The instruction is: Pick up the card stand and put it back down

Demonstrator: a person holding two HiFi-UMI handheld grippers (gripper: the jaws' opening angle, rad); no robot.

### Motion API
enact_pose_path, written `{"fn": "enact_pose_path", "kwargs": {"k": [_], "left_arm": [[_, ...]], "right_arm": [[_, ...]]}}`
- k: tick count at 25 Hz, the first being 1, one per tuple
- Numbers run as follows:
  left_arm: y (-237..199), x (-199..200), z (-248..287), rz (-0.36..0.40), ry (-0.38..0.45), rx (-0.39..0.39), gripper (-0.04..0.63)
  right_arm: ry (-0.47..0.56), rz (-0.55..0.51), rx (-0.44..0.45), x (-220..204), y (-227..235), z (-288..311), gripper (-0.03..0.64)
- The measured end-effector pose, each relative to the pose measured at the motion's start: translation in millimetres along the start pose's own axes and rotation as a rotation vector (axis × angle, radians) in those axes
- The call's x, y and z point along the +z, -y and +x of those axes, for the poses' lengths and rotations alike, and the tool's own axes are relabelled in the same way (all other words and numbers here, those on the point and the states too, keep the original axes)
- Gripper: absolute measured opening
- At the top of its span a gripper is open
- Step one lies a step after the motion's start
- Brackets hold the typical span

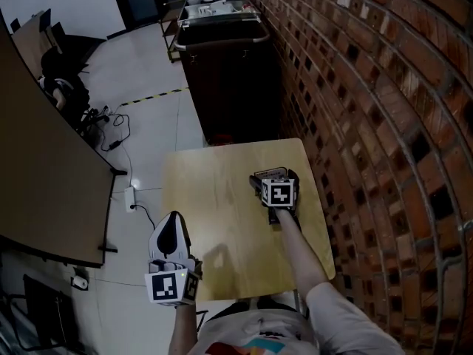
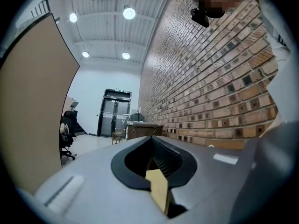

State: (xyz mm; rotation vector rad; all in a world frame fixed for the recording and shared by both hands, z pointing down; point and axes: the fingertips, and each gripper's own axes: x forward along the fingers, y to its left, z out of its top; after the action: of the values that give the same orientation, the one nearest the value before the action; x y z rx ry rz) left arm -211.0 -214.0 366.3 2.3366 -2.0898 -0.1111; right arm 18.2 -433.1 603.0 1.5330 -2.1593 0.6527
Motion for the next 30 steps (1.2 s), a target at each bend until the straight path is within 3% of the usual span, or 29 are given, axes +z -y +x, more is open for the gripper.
{"fn": "enact_pose_path", "kwargs": {"k": [4,17,23,30], "left_arm": [[-5.9,2.2,3.9,-0.009,0.008,0.029,0.005],[-11.5,-5.3,8.2,-0.015,-0.010,0.021,0.005],[-12.7,-2.8,8.6,-0.020,0.004,0.022,0.005],[-2.7,7.3,8.5,-0.031,0.043,0.006,0.005]], "right_arm": [[-0.005,-0.015,0.042,-3.9,-7.3,8.9,0.577],[0.070,-0.044,0.019,-0.5,-5.0,4.6,0.575],[0.213,-0.105,0.016,30.0,-13.6,-41.7,0.575],[0.426,-0.154,0.048,75.0,-45.4,-155.7,0.575]]}}
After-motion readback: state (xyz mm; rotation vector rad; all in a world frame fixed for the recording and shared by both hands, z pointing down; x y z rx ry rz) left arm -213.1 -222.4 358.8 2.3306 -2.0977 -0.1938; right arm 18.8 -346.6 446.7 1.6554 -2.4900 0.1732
